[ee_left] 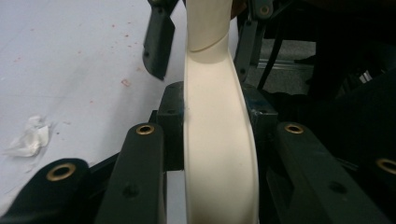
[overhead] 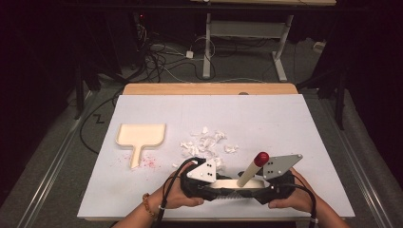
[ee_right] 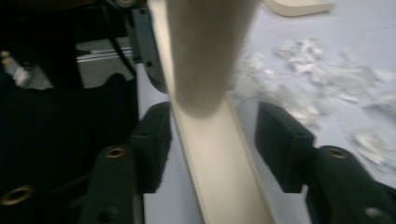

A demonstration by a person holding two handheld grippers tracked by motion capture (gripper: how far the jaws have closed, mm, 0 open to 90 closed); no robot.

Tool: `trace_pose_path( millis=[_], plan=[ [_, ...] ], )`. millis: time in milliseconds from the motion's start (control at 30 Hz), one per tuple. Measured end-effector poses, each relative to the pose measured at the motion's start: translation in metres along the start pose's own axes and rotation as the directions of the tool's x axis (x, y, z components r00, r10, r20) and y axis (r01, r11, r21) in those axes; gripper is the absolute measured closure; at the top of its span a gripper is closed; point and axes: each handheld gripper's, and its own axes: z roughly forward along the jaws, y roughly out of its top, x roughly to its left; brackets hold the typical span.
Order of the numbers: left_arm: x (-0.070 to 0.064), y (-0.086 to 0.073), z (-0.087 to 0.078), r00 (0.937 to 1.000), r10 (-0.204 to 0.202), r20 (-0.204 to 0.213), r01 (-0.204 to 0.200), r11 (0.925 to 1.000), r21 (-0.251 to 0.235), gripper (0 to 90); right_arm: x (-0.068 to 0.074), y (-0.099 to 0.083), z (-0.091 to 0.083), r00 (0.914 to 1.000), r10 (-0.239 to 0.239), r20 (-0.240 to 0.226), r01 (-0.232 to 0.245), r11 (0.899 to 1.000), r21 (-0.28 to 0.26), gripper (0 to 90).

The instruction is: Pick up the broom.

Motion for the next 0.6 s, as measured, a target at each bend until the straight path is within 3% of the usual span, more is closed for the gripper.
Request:
trace_pose_path(
  millis=[100, 233, 367, 433, 467, 533, 567, 600],
  plan=[
    [0.001, -0.002, 0.0, 0.9998, -0.002, 0.021, 0.002, 0.9999, -0.011, 64.9, 0.001, 0.0, 0.005, 0.999, -0.016, -0.04, 0.016, 1.0, -0.001, 60.2],
    [0.003, -0.004, -0.003, 0.9989, -0.005, 0.047, 0.008, 0.999, -0.044, 64.2, 0.001, 0.0, 0.006, 0.9968, -0.017, -0.078, 0.016, 1.0, -0.021, 64.2],
    [0.005, -0.004, -0.01, 0.9998, 0.006, -0.018, -0.007, 0.9982, -0.06, 54.1, 0.004, 0.003, 0.005, 0.9984, -0.028, -0.049, 0.027, 0.999, -0.022, 67.5],
    [0.004, -0.004, -0.017, 0.9952, 0.02, -0.096, -0.025, 0.9981, -0.057, 44.8, 0.004, 0.003, 0.004, 0.9991, -0.023, -0.036, 0.022, 0.999, -0.023, 67.5],
    [0.005, -0.005, -0.021, 0.9906, 0.027, -0.134, -0.034, 0.9981, -0.051, 43.3, 0.003, 0.003, 0.003, 0.9998, -0.012, -0.017, 0.012, 1.0, -0.023, 67.5],
    [0.003, -0.007, -0.026, 0.9707, 0.039, -0.237, -0.046, 0.9987, -0.022, 38.8, 0.001, 0.002, 0.0, 0.9997, -0.004, 0.025, 0.005, 1.0, -0.022, 67.5],
    [0.002, -0.009, -0.029, 0.9575, 0.043, -0.285, -0.045, 0.999, -0.001, 31.3, -0.001, 0.002, -0.002, 0.9991, 0.007, 0.041, -0.006, 1.0, -0.031, 67.5],
    [0.001, -0.011, -0.032, 0.9396, 0.049, -0.339, -0.046, 0.9988, 0.016, 29.9, -0.004, 0.001, -0.005, 0.9982, 0.022, 0.055, -0.02, 0.999, -0.036, 67.5]
  ],
)
